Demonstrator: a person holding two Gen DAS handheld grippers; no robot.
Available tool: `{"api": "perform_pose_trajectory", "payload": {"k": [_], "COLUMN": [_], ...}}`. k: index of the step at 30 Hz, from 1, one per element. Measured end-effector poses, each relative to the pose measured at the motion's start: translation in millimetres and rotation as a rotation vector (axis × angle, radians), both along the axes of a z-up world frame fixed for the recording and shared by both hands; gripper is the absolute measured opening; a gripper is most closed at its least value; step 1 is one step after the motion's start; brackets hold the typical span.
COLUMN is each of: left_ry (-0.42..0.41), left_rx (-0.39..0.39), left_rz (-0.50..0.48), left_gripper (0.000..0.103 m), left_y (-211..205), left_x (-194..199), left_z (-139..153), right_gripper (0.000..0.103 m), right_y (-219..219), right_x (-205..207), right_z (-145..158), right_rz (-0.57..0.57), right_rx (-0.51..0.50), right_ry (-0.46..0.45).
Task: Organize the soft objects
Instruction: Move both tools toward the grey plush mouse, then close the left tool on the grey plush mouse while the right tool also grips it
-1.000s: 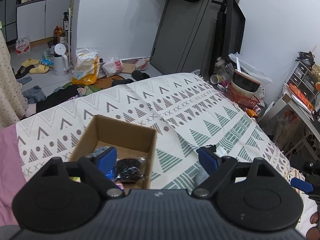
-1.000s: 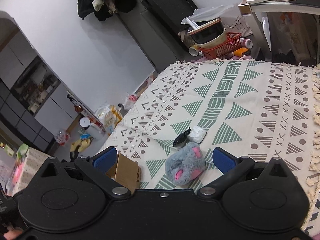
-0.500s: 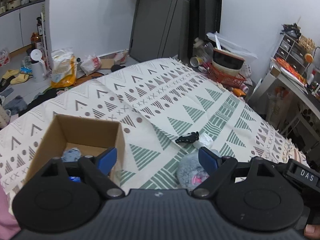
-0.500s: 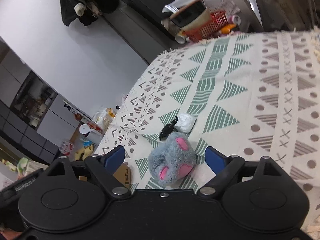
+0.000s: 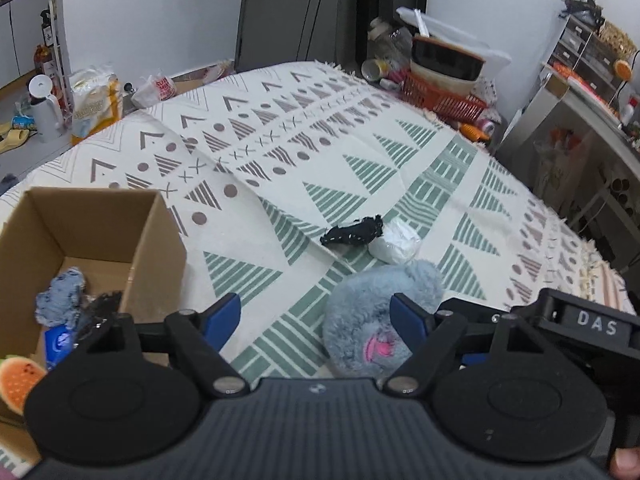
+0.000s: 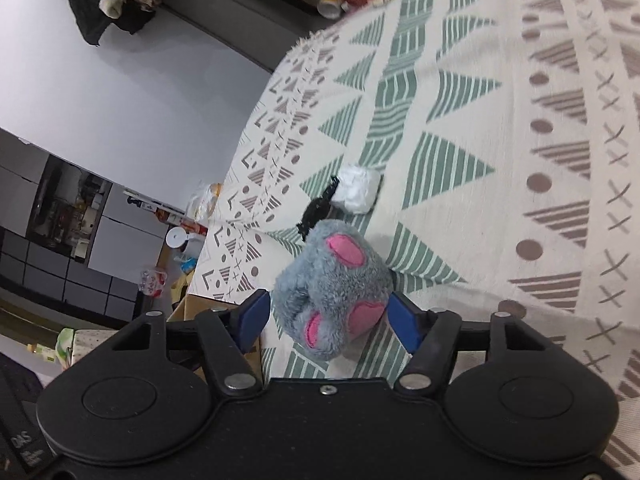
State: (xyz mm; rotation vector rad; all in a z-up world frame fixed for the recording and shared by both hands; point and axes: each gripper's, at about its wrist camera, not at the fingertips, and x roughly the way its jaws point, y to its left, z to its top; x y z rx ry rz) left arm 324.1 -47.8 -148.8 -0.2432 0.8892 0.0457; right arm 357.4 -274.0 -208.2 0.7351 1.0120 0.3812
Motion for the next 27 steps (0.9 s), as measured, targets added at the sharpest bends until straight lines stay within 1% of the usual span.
{"api": "perform_pose_trajectory", "payload": {"k": [2,4,6,8,9,10,11,12,14,15,17,21,22,23,24,25,27], "left_ry": [-0.007,0.011,0.031,0.035,0.031,0.029,0.029,0.031,0.041,0.045,0.047,0.048,0.050,0.050,0.052,0.053,0.047], "left_rx": [-0.021,-0.046,-0.052,-0.057,-0.056,-0.054,-0.053,-0.056,-0.073,-0.080,-0.100,-0.138,-0.145,-0.159,-0.174,-0.175,-0.152], "left_rz": [0.020,0.034,0.037,0.032,0.026,0.021,0.014,0.006,-0.002,-0.004,-0.008,0.002,0.005,0.006,0.000,-0.007,-0.013], "left_gripper": [0.080,0.079,0.077,0.077,0.076,0.076,0.075,0.074,0.067,0.064,0.056,0.054,0.050,0.039,0.032,0.030,0.029], "left_y": [1.9,3.3,2.5,0.6,-0.8,-2.4,-4.0,-5.5,-7.9,-9.4,-12.0,-11.9,-11.8,-12.0,-13.1,-15.5,-19.7], "left_x": [3.4,9.0,13.5,16.0,16.6,17.4,18.3,19.6,21.1,21.5,20.8,22.4,23.9,25.2,26.1,26.7,26.0], "left_z": [-7.7,-17.8,-25.7,-30.9,-33.2,-35.0,-37.1,-39.3,-43.9,-45.7,-48.2,-53.4,-53.9,-52.9,-51.2,-48.3,-43.3], "right_gripper": [0.064,0.063,0.061,0.053,0.050,0.045,0.036,0.032,0.029,0.028,0.027,0.021,0.020,0.019,0.019,0.019,0.018], "right_y": [-0.5,-1.0,-1.9,-2.9,-3.7,-4.4,-4.8,-4.7,-4.5,-4.1,-4.6,-8.5,-9.4,-9.5,-8.9,-8.0,-7.7], "right_x": [3.9,8.0,11.6,14.8,15.3,15.6,16.1,16.8,17.3,16.9,16.1,17.8,18.0,17.6,17.3,17.1,16.8], "right_z": [-8.4,-16.9,-23.0,-30.3,-33.1,-35.2,-36.5,-36.6,-34.3,-33.9,-34.4,-34.2,-34.1,-33.5,-33.1,-31.9,-29.4], "right_rz": [-0.013,-0.015,-0.017,-0.024,-0.027,-0.027,-0.024,-0.020,-0.020,-0.018,-0.021,-0.036,-0.040,-0.039,-0.038,-0.037,-0.039], "right_rx": [0.014,0.031,0.037,0.042,0.054,0.071,0.087,0.102,0.099,0.092,0.090,0.088,0.089,0.090,0.086,0.077,0.074], "right_ry": [0.029,0.055,0.069,0.093,0.100,0.101,0.101,0.098,0.085,0.077,0.076,0.080,0.080,0.078,0.075,0.071,0.063]}}
